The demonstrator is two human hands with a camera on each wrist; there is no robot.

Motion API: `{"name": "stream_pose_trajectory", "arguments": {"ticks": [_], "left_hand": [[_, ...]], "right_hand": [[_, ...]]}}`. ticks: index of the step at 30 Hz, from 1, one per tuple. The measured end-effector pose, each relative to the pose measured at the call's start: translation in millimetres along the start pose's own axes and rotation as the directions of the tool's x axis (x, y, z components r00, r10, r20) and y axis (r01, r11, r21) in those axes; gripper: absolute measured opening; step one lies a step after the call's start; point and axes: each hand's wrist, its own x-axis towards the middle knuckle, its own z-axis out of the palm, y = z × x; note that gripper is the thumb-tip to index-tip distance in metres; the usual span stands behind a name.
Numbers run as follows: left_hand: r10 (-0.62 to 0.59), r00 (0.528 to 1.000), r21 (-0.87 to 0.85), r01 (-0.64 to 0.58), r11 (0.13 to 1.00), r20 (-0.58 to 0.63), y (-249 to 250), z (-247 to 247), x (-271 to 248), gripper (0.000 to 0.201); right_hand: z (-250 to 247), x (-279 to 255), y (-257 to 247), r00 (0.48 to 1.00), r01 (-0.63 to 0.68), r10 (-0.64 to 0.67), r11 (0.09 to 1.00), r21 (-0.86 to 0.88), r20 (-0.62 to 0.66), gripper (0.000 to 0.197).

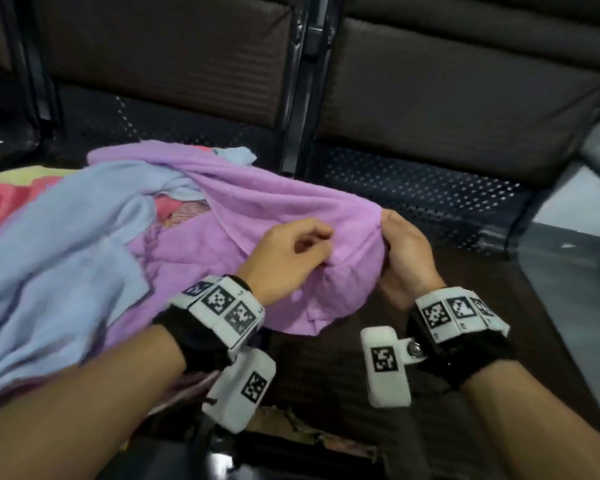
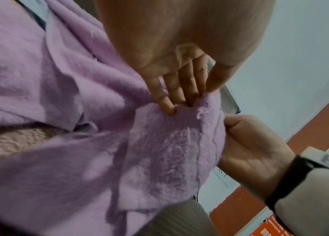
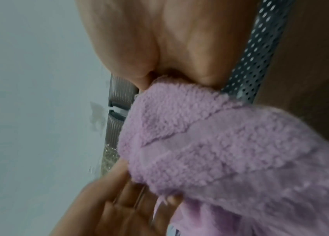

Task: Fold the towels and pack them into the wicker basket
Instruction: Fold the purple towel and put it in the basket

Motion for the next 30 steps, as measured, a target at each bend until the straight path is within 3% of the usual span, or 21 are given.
{"name": "stream_pose_trajectory", "arguments": {"ticks": [2, 3, 5, 8, 13, 15, 17, 19, 21, 25, 28, 30], "left_hand": [[0.069, 0.996, 0.009, -0.069, 0.998, -0.054, -3.2, 4.1, -1.3, 0.035], [0.12, 0.991, 0.096, -0.113, 0.989, -0.068, -7.7, 5.2, -1.6, 0.042], [0.218, 0.976, 0.348, -0.213, 0.913, 0.027, -17.6, 10.8, -1.6, 0.064], [0.199, 0.958, 0.547, -0.281, 0.789, 0.204, -21.1, 25.6, 2.0, 0.077], [0.181, 0.959, 0.644, -0.28, 0.712, 0.218, -10.3, 36.1, 6.7, 0.019], [0.144, 0.963, 0.665, -0.261, 0.7, 0.226, -7.2, 36.2, 0.8, 0.01], [0.155, 0.963, 0.615, -0.262, 0.744, 0.222, 0.4, 40.0, -13.8, 0.007], [0.171, 0.955, 0.534, -0.279, 0.798, 0.243, 13.9, 46.2, -30.4, 0.004], [0.154, 0.949, 0.452, -0.27, 0.85, 0.276, 24.3, 53.2, -45.6, 0.003], [0.094, 0.946, 0.419, -0.225, 0.88, 0.311, 33.7, 65.8, -71.8, 0.007], [0.135, 0.972, 0.409, -0.205, 0.889, 0.194, 44.1, 70.1, -79.7, 0.043], [0.161, 0.959, 0.42, -0.249, 0.873, 0.234, 56.1, 71.7, -80.0, 0.059]], "right_hand": [[-16.2, -4.8, -1.9, 1.0, 0.009, -0.01, 0.999, -0.035, -0.028, 0.018], [-24.0, -6.4, -0.4, 1.0, 0.016, -0.017, 0.998, -0.054, -0.021, 0.018], [-38.1, -13.5, 1.1, 0.998, 0.036, -0.032, 0.996, -0.08, 0.048, 0.018], [-52.0, -33.1, -7.9, 0.986, 0.016, -0.005, 0.998, -0.062, 0.168, 0.02], [-87.4, -58.0, -33.2, 0.98, 0.07, -0.064, 0.997, -0.029, 0.188, 0.02], [-104.4, -66.1, -33.0, 0.98, 0.133, -0.127, 0.991, -0.029, 0.151, 0.013], [-120.5, -75.5, -28.0, 0.98, 0.164, -0.159, 0.986, -0.039, 0.122, 0.006], [-129.8, -83.7, -20.6, 0.98, 0.193, -0.18, 0.962, -0.192, 0.086, 0.022], [-129.2, -89.2, -17.2, 0.97, 0.244, -0.224, 0.87, -0.428, 0.098, 0.032], [-110.1, -105.4, -24.7, 0.896, 0.443, -0.345, 0.738, -0.509, 0.281, 0.02], [-92.5, -118.7, -35.5, 0.797, 0.598, -0.418, 0.649, -0.47, 0.437, 0.019], [-81.7, -126.2, -41.2, 0.74, 0.659, -0.43, 0.618, -0.429, 0.518, 0.024]]}}
